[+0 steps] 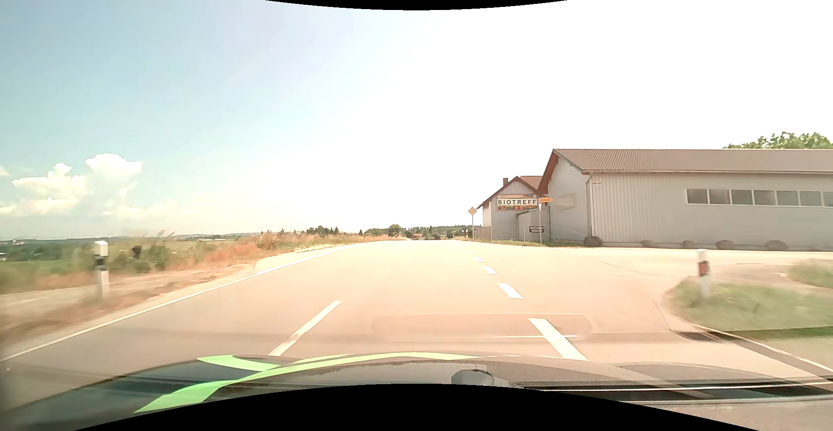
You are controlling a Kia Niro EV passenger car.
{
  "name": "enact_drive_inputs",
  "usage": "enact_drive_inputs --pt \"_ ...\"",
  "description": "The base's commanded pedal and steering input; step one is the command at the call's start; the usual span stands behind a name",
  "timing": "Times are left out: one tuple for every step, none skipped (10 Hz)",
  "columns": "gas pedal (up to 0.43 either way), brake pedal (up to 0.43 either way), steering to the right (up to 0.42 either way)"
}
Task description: Follow the waypoints while adhering to traffic rules and regulations
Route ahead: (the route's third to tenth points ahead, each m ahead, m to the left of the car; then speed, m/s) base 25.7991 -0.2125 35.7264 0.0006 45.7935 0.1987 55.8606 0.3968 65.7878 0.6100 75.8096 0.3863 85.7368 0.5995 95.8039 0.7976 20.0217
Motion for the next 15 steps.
enact_drive_inputs --pt "0.098 0.000 -0.001" --pt "0.098 0.000 -0.001" --pt "0.098 0.000 -0.001" --pt "0.098 0.000 -0.001" --pt "0.098 0.000 -0.001" --pt "0.059 0.000 -0.001" --pt "0.047 0.000 -0.001" --pt "0.047 0.000 0.000" --pt "0.047 0.000 0.000" --pt "0.047 0.000 -0.001" --pt "0.047 0.000 -0.003" --pt "0.067 0.000 -0.004" --pt "0.118 0.000 -0.004" --pt "0.150 0.000 -0.004" --pt "0.189 0.000 -0.004"
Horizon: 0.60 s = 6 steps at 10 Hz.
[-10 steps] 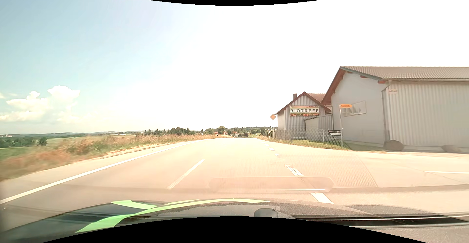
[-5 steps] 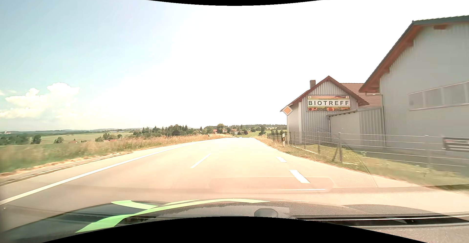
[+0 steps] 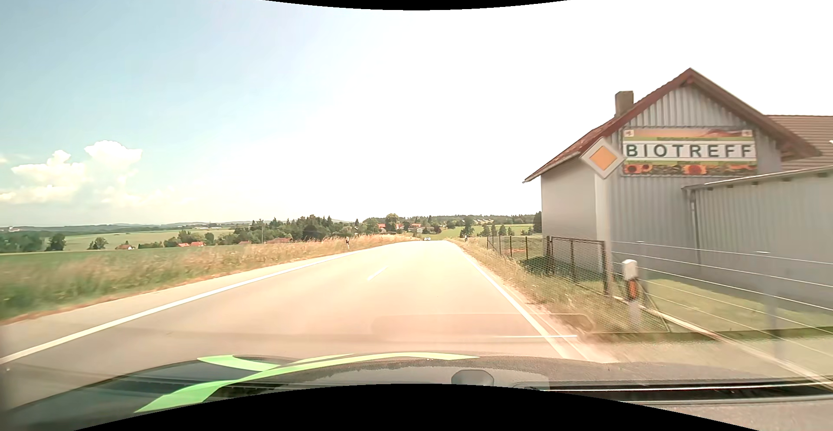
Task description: Follow the waypoints while adhering to traffic rules and regulations
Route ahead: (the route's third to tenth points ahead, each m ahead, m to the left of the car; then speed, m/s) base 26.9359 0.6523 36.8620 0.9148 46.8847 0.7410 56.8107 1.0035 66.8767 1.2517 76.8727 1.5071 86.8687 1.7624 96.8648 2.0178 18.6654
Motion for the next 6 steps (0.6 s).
enact_drive_inputs --pt "0.228 0.000 -0.004" --pt "0.240 0.000 -0.004" --pt "0.260 0.000 -0.003" --pt "0.268 0.000 -0.002" --pt "0.280 0.000 -0.002" --pt "0.287 0.000 -0.002"
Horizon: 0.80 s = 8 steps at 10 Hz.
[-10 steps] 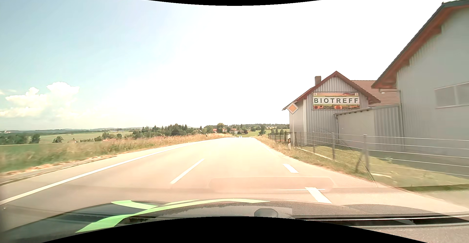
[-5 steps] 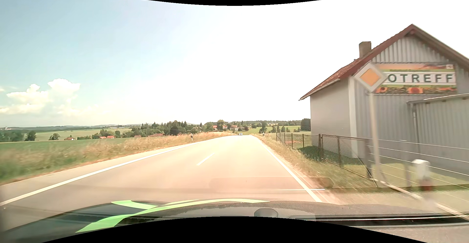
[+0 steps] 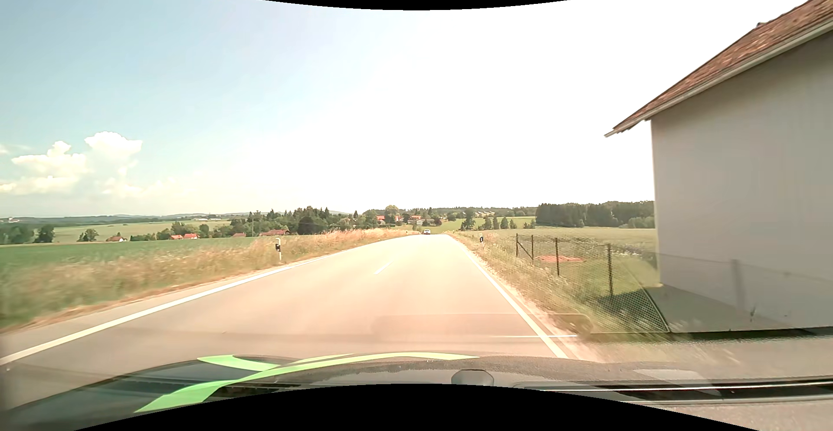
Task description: Follow the waypoints while adhering to traffic rules and regulations
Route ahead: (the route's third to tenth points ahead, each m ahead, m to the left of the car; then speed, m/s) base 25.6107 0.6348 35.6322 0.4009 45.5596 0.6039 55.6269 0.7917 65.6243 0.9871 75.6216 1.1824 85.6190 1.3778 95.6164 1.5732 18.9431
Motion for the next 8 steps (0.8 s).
enact_drive_inputs --pt "0.287 0.000 -0.002" --pt "0.287 0.000 -0.001" --pt "0.287 0.000 0.000" --pt "0.280 0.000 0.000" --pt "0.240 0.000 0.000" --pt "0.240 0.000 -0.001" --pt "0.240 0.000 0.000" --pt "0.248 0.000 0.000"
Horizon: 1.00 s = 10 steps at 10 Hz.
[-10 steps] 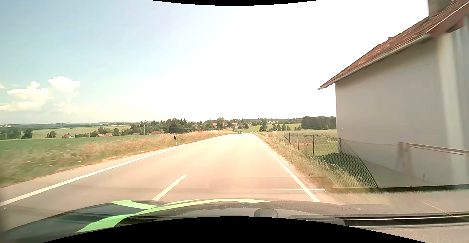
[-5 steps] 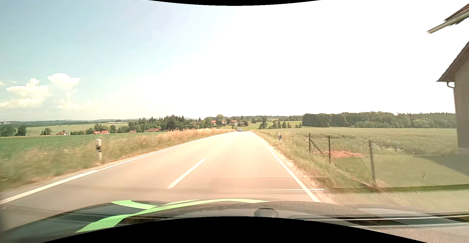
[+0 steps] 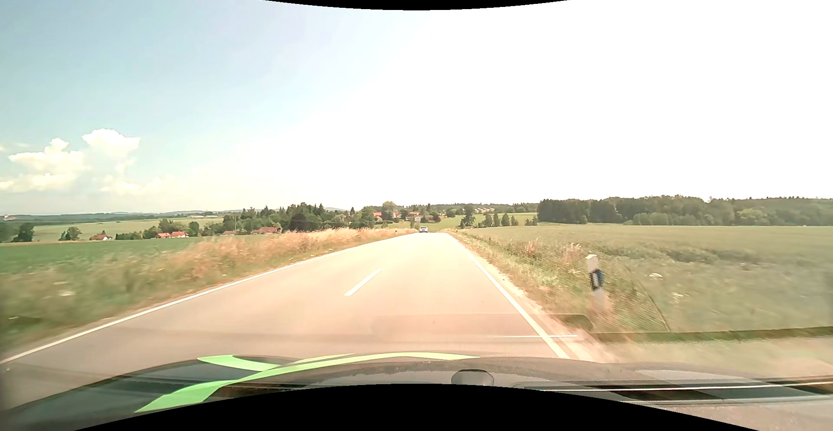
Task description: Follow the waypoints while adhering to traffic rules and regulations
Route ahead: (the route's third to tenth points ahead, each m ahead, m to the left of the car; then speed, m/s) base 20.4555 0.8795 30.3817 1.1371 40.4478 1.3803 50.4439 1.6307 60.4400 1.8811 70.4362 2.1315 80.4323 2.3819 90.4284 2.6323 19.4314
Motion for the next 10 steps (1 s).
enact_drive_inputs --pt "0.260 0.000 0.000" --pt "0.268 0.000 0.000" --pt "0.268 0.000 -0.001" --pt "0.280 0.000 0.000" --pt "0.280 0.000 0.000" --pt "0.280 0.000 0.000" --pt "0.280 0.000 -0.001" --pt "0.280 0.000 -0.001" --pt "0.280 0.000 0.000" --pt "0.260 0.000 -0.001"
